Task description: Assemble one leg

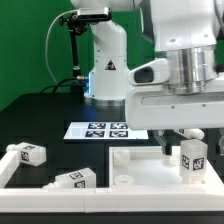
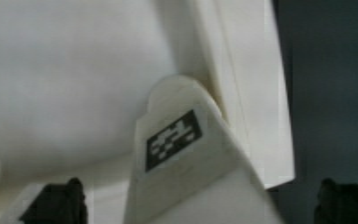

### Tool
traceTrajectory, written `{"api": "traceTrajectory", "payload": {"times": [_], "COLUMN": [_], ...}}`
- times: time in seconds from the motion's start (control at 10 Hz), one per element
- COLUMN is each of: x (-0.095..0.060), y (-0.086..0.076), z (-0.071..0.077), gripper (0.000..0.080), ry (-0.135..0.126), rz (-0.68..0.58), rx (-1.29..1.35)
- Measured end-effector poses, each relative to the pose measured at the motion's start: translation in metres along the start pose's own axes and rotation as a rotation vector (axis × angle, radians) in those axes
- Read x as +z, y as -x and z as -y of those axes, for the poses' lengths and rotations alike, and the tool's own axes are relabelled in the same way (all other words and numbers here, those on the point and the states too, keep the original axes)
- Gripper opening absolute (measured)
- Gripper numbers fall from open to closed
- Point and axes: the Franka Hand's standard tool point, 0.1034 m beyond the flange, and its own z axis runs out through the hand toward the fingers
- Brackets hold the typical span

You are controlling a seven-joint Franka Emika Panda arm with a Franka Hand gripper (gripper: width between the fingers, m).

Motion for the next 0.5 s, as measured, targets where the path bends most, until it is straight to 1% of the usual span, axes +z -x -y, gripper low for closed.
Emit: {"api": "traceTrajectory", "payload": {"times": [0.1,0.2,0.3,0.4,0.5], "x": [-0.0002,0.0004,0.001,0.0012,0.0012], "y": [0.0016,0.0002,0.0001,0.0002,0.0002], "z": [0.0038,0.006,0.0056,0.0053,0.0051], "gripper": [0.0648,0.0648,0.0648,0.0527,0.039], "ry": [0.026,0.041,0.039,0.04,0.04], "rz": [0.028,0.036,0.035,0.035,0.035], "rx": [-0.188,-0.347,-0.326,-0.309,-0.308]}}
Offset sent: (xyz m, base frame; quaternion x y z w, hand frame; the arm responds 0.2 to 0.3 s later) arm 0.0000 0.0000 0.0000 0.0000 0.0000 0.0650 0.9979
